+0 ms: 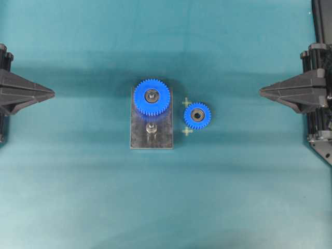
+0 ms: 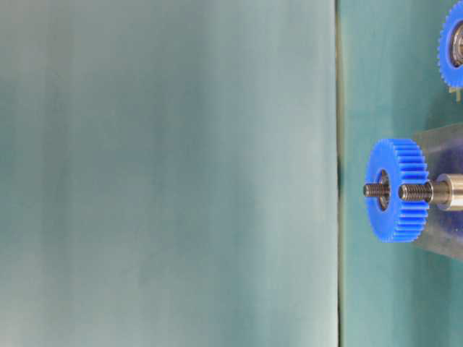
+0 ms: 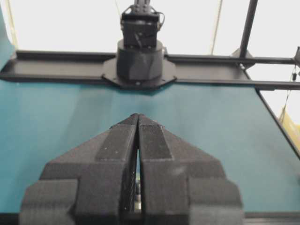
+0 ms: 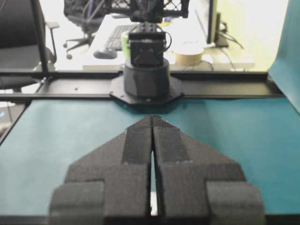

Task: Fit the small gear onto the shaft.
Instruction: 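Move the right gripper over the small blue gear and grasp it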

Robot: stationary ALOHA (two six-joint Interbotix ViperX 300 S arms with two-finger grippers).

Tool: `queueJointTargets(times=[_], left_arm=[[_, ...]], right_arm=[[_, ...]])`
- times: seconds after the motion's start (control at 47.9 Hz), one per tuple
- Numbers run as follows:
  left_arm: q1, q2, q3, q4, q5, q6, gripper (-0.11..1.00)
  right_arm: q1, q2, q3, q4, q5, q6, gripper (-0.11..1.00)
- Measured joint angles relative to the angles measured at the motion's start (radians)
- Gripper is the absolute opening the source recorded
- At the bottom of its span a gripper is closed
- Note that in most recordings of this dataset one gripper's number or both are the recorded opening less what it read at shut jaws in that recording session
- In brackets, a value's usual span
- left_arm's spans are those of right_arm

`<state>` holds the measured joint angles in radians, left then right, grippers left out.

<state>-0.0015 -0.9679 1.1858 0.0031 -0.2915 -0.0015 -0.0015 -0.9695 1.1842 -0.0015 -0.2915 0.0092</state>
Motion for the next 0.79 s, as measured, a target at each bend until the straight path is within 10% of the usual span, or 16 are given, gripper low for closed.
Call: queueJointTargets(times=[0.292,0.794], left_arm=[[0.005,0.083,-0.081,0.009,0.167,-0.087,0.0],[-0.006,0.288,-0.23,0.011,0.489,0.023,0.0]], right_arm=[[-0.074,0.094,-0.086,0.167,0.333,0.051,0.01],[-0.184,0.62,-0.341,0.166,0.776,0.074,0.01]])
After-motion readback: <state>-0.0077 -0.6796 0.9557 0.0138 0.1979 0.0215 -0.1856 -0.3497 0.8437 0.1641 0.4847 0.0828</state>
